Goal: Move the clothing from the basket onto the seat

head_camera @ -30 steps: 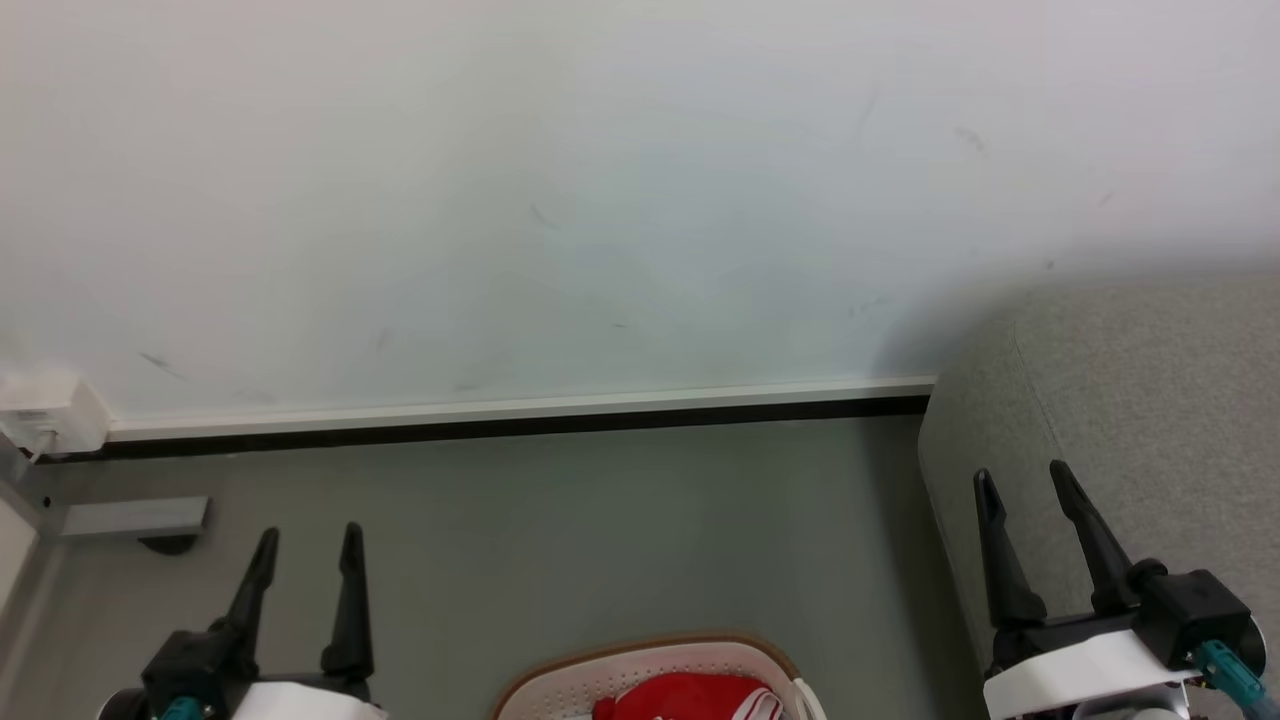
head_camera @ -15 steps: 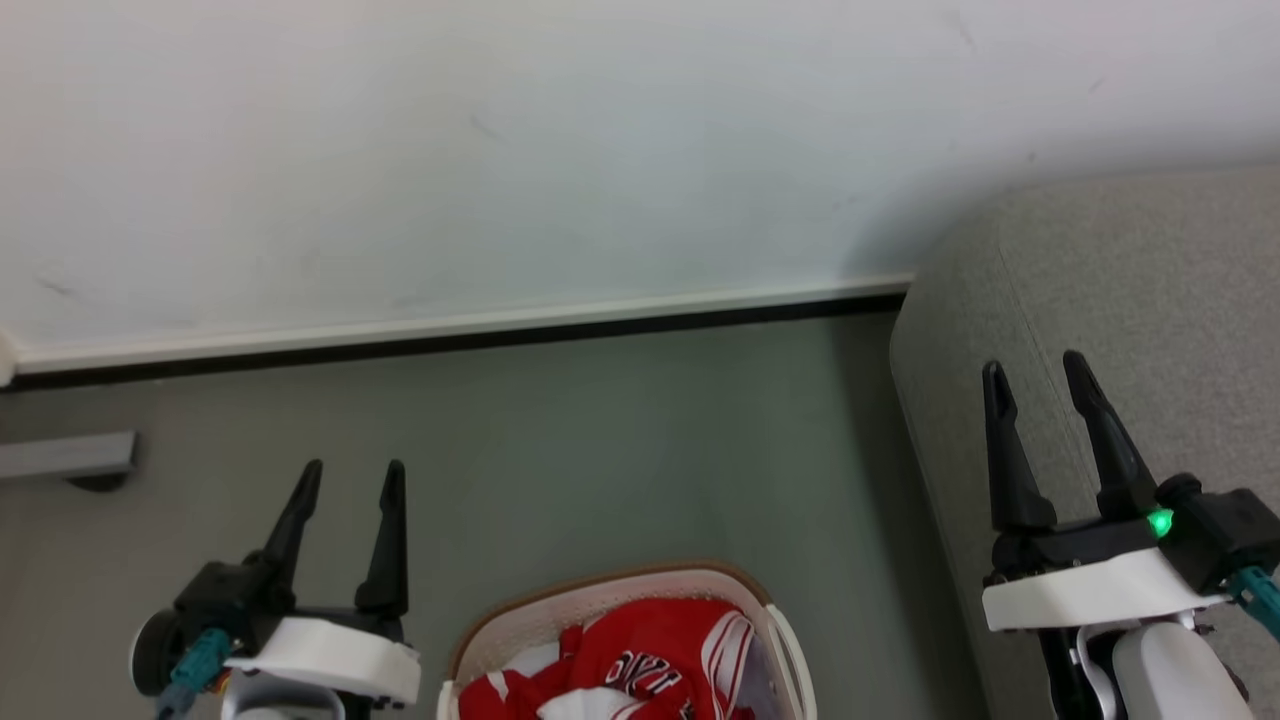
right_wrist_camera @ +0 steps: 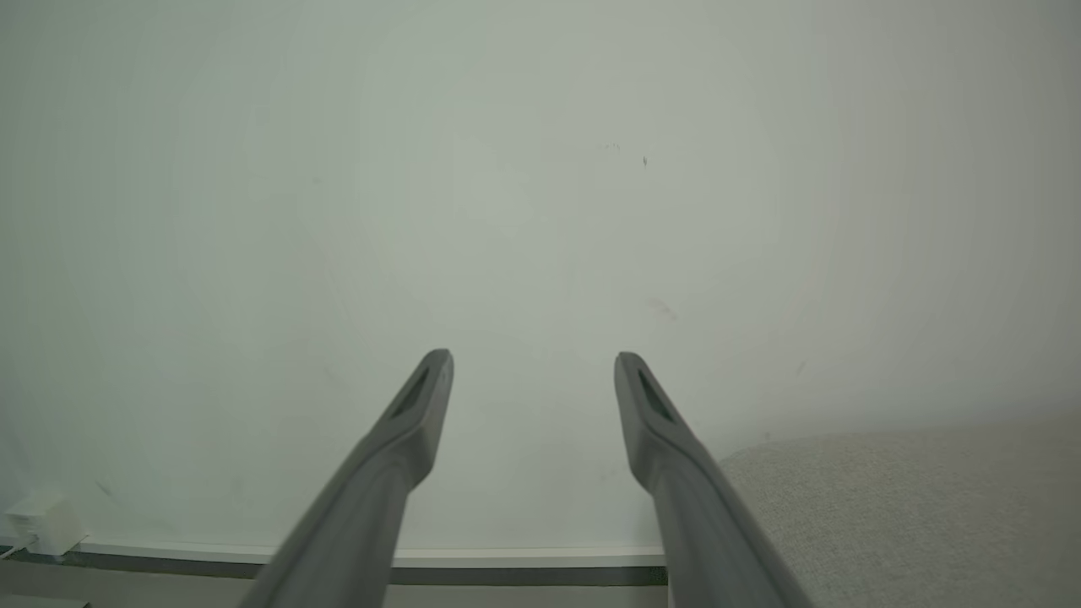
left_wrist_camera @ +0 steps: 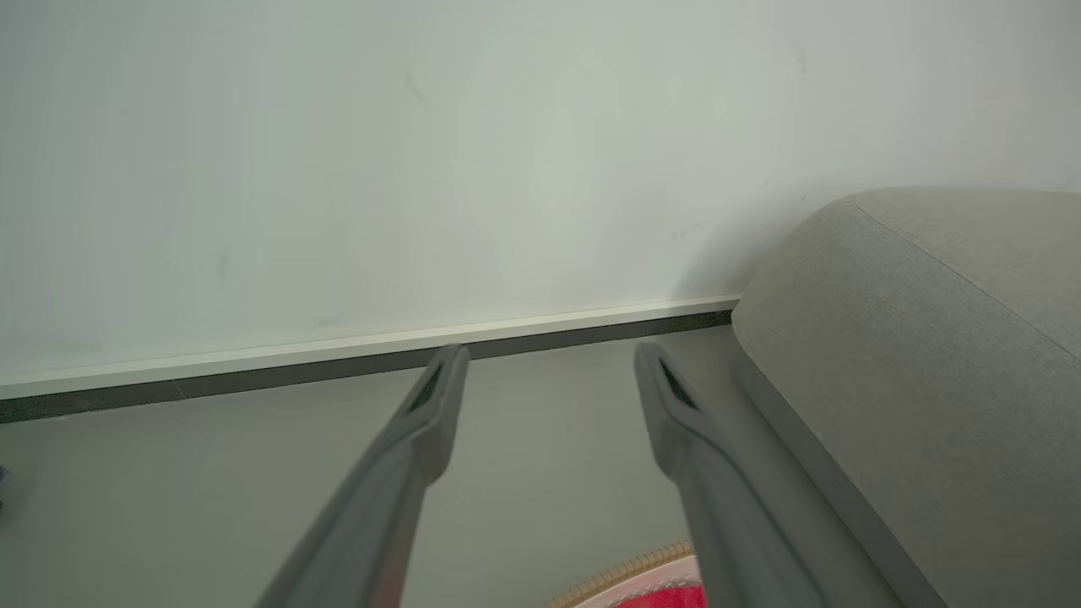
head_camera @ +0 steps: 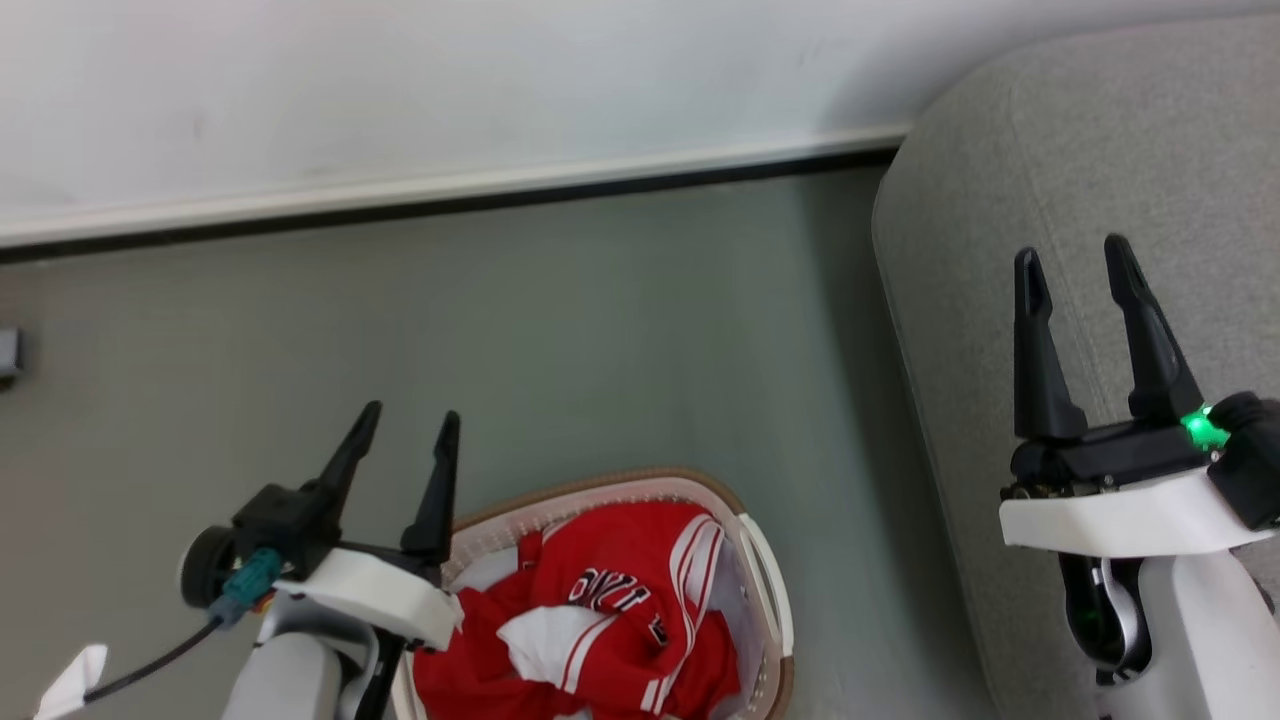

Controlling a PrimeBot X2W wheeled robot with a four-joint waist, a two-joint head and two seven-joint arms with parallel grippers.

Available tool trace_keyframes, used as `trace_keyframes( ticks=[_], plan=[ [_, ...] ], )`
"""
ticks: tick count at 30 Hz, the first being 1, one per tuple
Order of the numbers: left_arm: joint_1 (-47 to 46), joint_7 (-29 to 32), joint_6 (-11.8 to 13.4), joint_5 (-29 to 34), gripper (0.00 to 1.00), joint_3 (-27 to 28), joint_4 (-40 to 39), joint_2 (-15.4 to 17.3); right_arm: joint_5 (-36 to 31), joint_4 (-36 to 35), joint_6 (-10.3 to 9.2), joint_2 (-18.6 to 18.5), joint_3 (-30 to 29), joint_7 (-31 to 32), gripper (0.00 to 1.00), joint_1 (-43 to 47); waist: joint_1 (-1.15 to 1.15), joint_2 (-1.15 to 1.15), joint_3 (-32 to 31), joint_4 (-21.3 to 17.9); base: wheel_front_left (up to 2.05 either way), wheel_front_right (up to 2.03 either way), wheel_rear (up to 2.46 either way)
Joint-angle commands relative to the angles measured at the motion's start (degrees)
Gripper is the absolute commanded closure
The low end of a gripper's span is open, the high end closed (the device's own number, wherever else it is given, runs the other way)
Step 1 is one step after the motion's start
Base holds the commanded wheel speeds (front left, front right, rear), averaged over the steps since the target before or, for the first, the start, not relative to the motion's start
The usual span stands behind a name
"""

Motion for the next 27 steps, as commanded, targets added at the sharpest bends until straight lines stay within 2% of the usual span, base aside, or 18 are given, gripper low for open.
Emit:
trace_keyframes(
  ticks=[1, 9, 18, 19, 26, 27],
  plan=[
    [-1.8, 0.0, 0.0, -1.0, 0.00, -2.2, 1.3, 1.3, -0.4, -0.8, -0.12, -0.1, -0.1, -0.1, 0.00, -1.9, -0.01, 0.00, 4.2, -0.9, 0.00, 0.00, 0.00],
    [-7.6, 0.0, 0.0, -4.2, 0.00, -9.4, 8.1, 4.4, -0.6, -2.4, -0.12, 0.0, -0.4, -0.1, 0.00, -7.6, -0.01, 0.00, 11.7, -1.9, 0.00, 0.00, 0.00],
    [-15.7, 0.7, 0.0, -9.7, 0.00, -21.9, 20.4, 7.3, -0.7, -4.3, -0.12, -0.1, -1.3, -0.1, 0.00, -13.9, -0.01, 0.00, 18.9, -4.0, 0.00, 0.00, 0.00],
    [-15.7, 0.7, 0.0, -9.7, 0.00, -21.9, 20.4, 7.3, -0.7, -4.3, -0.12, -0.1, -1.3, -0.1, 0.00, -13.9, -0.01, 0.00, 18.9, -4.0, 0.00, 0.00, 0.00],
    [-21.1, 2.8, 0.0, -14.2, 0.00, -32.7, 27.1, 9.8, -0.9, -6.1, -0.12, 0.0, -2.2, -0.1, 0.00, -17.1, -0.01, 0.00, 23.5, -5.7, 0.00, 0.00, 0.00],
    [-22.5, 3.8, 0.0, -14.4, 0.00, -35.8, 28.9, 10.7, -0.4, -6.7, -0.12, 0.0, -1.9, -0.1, 0.00, -17.9, -0.01, 0.00, 24.9, -6.5, 0.00, 0.00, 0.00]
  ],
)
